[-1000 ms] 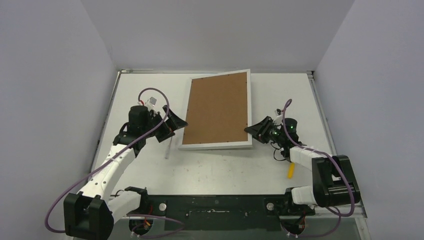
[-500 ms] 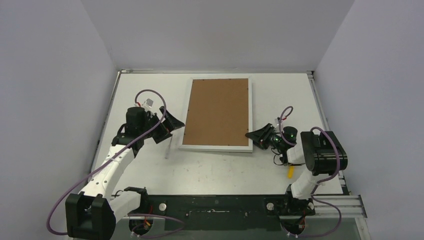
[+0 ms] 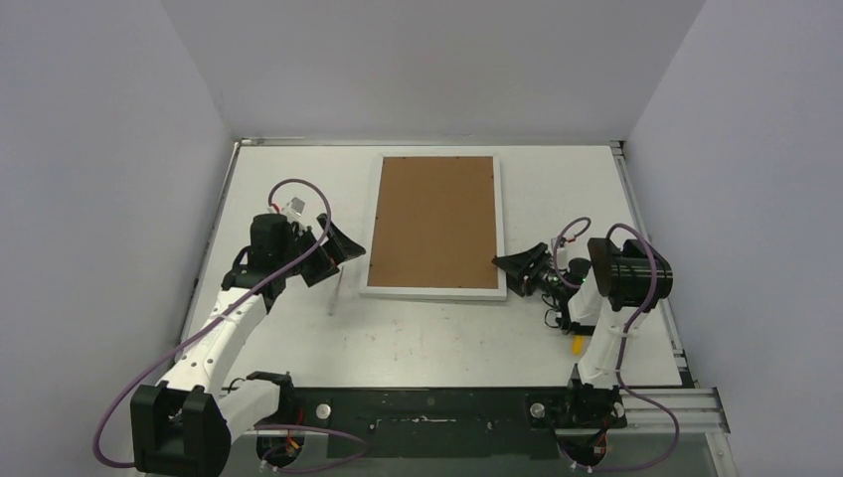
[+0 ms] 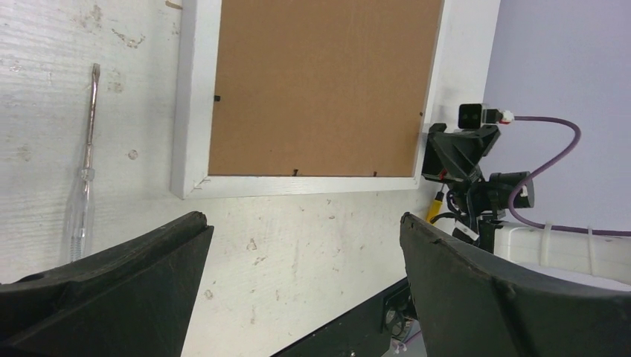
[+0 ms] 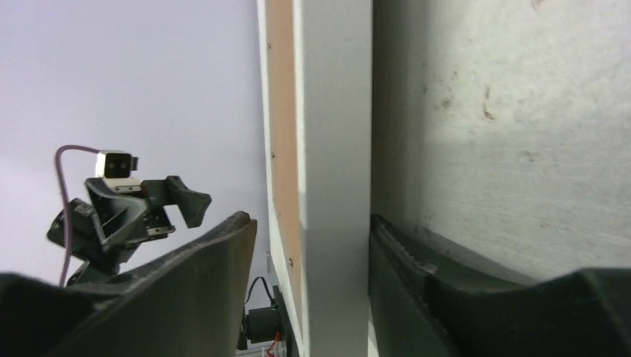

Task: Take the photo out of the frame
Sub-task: Turn over the photo frame at the center of the board.

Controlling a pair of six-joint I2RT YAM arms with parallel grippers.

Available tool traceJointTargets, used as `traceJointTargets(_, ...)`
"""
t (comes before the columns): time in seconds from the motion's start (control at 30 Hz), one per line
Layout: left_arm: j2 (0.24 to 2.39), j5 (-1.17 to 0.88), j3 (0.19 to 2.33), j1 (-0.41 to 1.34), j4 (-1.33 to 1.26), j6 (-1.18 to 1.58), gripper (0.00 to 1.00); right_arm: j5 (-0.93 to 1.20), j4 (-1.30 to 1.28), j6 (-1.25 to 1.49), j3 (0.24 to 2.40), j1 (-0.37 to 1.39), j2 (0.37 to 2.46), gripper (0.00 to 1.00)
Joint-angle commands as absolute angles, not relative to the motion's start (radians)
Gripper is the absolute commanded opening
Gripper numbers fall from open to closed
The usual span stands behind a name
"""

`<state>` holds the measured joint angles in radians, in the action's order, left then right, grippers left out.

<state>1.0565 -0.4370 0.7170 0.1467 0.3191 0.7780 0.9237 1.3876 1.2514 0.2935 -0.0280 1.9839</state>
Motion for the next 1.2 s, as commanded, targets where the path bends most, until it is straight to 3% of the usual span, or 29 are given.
traceJointTargets(0.0, 1.035, -0.408, 0.753, 0.136, 0.332, 0.741, 0.98, 0.925, 1.560, 1.264, 0.285, -0.071, 2.011, 0.63)
traceJointTargets(0.13, 1.034, -0.378, 0.753, 0.136, 0.344, 0.731, 0.97, 0.917, 1.407, 1.181, 0.288, -0.083, 1.947, 0.74)
traceJointTargets(0.33, 1.033, -0.324, 0.764, 0.141, 0.380, 0.708, 0.97, 0.746, 0.664, 0.770, 0.396, -0.075, 1.664, 0.79)
traceJointTargets(0.5, 1.035, -0.256, 0.771, 0.150, 0.411, 0.683, 0.97, 0.601, 0.318, 0.599, 0.468, -0.062, 1.518, 0.81)
traceJointTargets(0.77, 1.046, -0.028, 0.778, 0.222, 0.461, 0.642, 1.00, 0.332, 0.042, 0.455, 0.561, 0.069, 1.370, 0.92)
traceJointTargets(0.9, 1.090, 0.102, 0.780, 0.272, 0.471, 0.630, 0.87, 0.261, -0.011, 0.445, 0.596, 0.092, 1.324, 0.95)
traceJointTargets(1.17, 1.191, 0.276, 0.775, 0.376, 0.482, 0.655, 0.80, 0.144, -0.132, 0.410, 0.664, 0.122, 1.242, 0.92)
